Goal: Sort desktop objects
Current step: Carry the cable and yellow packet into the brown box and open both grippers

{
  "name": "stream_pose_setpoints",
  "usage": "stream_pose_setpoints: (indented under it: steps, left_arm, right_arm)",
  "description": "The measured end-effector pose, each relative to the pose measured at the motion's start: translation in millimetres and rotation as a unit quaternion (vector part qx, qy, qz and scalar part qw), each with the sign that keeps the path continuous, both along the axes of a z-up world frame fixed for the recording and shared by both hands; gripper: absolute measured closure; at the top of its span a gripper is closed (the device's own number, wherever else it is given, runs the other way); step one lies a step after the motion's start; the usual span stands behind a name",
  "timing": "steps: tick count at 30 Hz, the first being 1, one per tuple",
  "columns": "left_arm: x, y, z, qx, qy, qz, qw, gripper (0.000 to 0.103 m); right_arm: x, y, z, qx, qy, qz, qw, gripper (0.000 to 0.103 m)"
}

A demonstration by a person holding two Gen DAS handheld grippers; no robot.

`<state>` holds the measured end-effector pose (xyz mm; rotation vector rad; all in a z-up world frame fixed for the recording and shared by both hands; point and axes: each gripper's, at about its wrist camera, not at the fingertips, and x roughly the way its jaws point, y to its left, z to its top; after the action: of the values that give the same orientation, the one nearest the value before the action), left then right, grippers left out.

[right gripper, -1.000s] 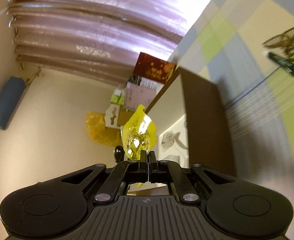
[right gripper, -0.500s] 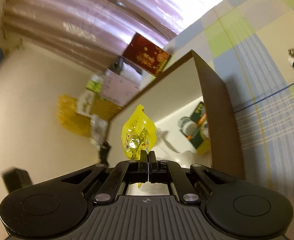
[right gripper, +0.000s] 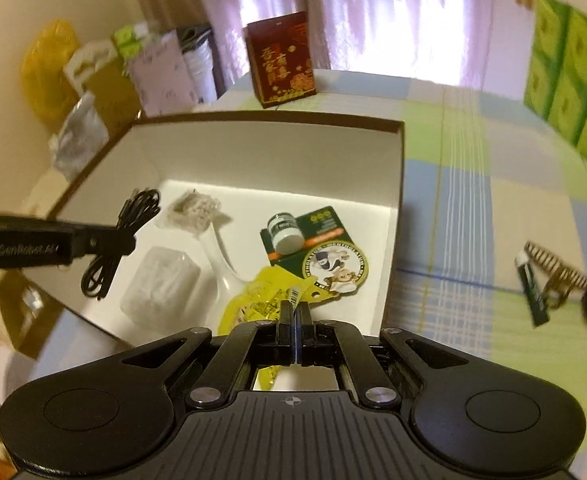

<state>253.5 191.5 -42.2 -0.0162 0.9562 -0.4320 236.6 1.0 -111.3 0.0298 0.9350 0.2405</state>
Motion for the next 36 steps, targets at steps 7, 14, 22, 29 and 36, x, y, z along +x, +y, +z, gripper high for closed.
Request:
stream_pose_setpoints:
  steps: [7,14,22,29,36]
  left_arm:
    - [4.2,-9.8,-8.6,0.007,0.019,-0.013,0.9997,0.093]
    - [7.5,-15.5,-11.2,0.008,0.023,-0.018,0.9995,0.093]
    - [10.5,-19.6,-11.7,0.012,0.027,-0.020,0.9994,0.092]
    - [9.0,-21.0,-8.2,0.021,0.024,-0.016,0.9994,0.085]
    - [2.6,-18.4,3.7,0.033,0.010,-0.001,0.9994,0.028]
  right_arm:
    - [-6.6,4.0,-5.2,-0.025,-0.015,0.014,0.999,0.036]
    - [-5.7,11.0,-2.1,-0.026,-0.024,0.025,0.999,0.025]
    - [-2.8,12.2,0.1,-0.024,-0.019,0.029,0.999,0.018]
    - [-1.4,14.3,-0.7,-0.024,-0.016,0.036,0.999,0.014]
    - [-4.0,16.4,-1.4,-0.025,-0.023,0.045,0.998,0.006]
